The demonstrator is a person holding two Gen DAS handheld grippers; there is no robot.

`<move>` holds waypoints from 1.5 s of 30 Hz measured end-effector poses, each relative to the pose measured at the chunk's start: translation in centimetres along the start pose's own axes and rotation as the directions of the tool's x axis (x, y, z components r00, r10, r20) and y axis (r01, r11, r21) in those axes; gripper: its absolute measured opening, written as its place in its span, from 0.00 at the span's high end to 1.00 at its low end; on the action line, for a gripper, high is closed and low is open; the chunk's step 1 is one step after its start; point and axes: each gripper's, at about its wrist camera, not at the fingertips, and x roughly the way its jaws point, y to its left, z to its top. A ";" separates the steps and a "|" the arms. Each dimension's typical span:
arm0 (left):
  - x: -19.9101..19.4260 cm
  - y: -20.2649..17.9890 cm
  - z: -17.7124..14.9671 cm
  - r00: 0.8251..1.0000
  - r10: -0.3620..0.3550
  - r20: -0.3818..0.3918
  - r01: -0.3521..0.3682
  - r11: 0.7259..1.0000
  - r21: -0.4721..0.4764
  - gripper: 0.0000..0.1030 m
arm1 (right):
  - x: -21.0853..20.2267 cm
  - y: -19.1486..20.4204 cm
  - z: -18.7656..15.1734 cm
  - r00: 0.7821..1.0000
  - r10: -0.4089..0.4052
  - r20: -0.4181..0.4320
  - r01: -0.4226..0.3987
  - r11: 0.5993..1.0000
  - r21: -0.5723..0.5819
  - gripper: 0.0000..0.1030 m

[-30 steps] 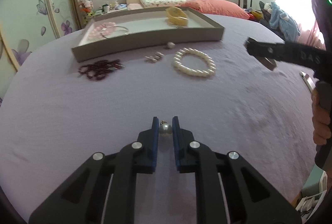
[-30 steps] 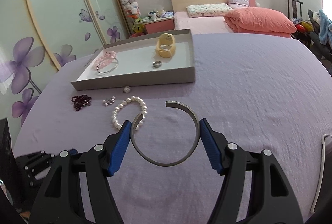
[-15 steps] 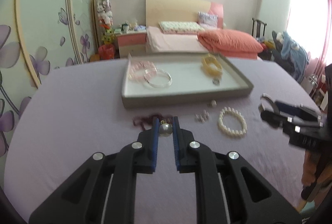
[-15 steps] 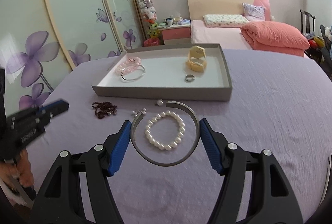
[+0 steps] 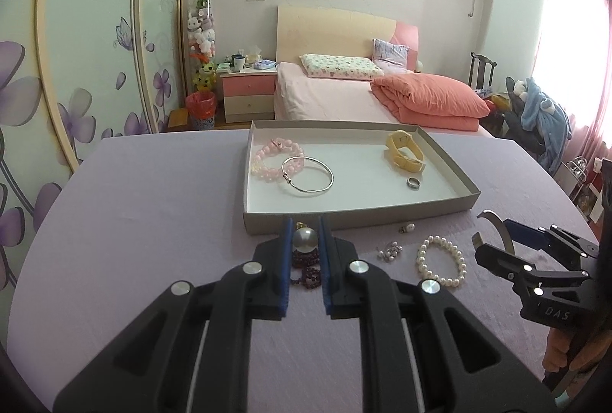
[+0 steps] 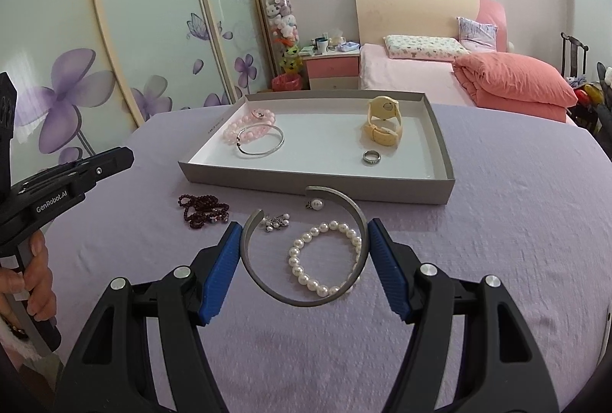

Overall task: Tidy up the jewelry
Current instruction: 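Carry the grey cuff and pearl pendant over the tray with both tools, then open both tools to release the cuff and pendant into the tray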

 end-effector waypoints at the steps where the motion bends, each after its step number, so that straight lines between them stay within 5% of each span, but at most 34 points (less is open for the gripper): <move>1: 0.1 0.0 -0.1 1.000 -0.001 -0.001 0.001 1.000 -0.001 0.87 | 0.1 0.0 0.0 1.000 -0.002 0.000 0.002 1.000 0.000 0.35; 10: 0.9 0.1 0.2 1.000 -0.008 0.006 0.008 1.000 -0.002 0.87 | 0.6 -0.3 0.8 1.000 -0.022 0.009 0.023 1.000 -0.002 0.35; 23: 4.2 0.1 4.6 0.998 0.005 0.058 -0.005 1.000 0.004 0.87 | 4.0 -2.8 7.7 0.979 -0.171 0.114 0.164 0.984 0.070 0.35; 33: 9.6 0.4 7.6 0.999 -0.010 0.042 0.011 1.000 -0.008 0.87 | 10.9 -4.5 8.8 0.980 -0.200 0.006 0.198 0.975 0.099 0.35; 45: 13.4 -0.4 8.1 0.999 -0.037 0.009 0.037 0.999 0.000 0.87 | 13.6 -5.1 8.4 0.973 -0.221 -0.064 0.226 0.970 0.083 0.35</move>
